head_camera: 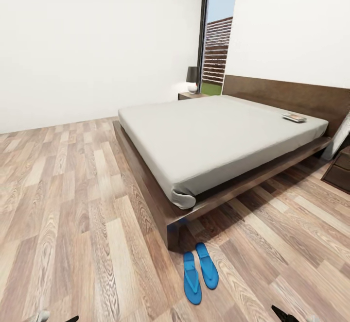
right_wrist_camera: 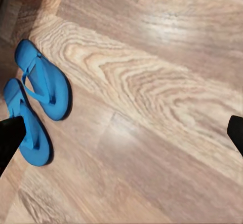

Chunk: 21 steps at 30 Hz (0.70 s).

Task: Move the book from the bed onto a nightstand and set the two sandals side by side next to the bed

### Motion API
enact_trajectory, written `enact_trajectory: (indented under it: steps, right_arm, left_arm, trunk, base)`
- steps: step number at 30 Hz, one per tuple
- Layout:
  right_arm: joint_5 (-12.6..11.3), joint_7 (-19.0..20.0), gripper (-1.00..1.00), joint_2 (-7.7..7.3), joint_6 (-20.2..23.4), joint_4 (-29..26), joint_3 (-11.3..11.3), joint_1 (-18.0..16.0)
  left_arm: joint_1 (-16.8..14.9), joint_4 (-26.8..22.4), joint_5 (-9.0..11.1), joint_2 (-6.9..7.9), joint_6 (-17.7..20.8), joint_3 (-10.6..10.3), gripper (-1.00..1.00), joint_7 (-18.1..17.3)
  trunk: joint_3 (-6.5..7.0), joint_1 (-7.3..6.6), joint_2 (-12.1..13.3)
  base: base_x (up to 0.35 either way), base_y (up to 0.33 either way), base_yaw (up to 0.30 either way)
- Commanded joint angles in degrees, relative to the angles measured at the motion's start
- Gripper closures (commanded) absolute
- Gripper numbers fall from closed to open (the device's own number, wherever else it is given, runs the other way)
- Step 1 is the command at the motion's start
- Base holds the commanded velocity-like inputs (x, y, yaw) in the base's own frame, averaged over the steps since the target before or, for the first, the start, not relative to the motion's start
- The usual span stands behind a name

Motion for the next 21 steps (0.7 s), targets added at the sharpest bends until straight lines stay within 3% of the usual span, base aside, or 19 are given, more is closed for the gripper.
enact_trajectory:
  steps: [1,14,21]
  right_arm:
    - [-0.17,0.34,-1.0,0.38,-0.42,0.26,-0.17,-0.07]
    - [-1.86,-0.1,-1.0,3.91,-0.35,0.27,-0.24,0.12]
    - [-2.31,-0.42,-1.0,4.28,-0.26,0.29,-0.29,0.16]
  left_arm:
    - [-0.03,0.29,0.58,-0.16,0.11,-0.45,-1.0,-0.17]
    - [0.0,1.37,0.85,-2.45,-0.35,-0.38,-1.0,0.24]
    - [0.35,1.52,1.12,-5.56,-0.65,-0.31,-1.0,0.83]
  trunk:
    - [0.18,-0.04,-0.01]
    - [3.06,-0.37,0.17]
    - [4.61,-0.55,0.26]
  base:
    - [0.0,0.0,0.0]
    - [0.0,0.0,0.0]
    - [0.0,0.0,0.0]
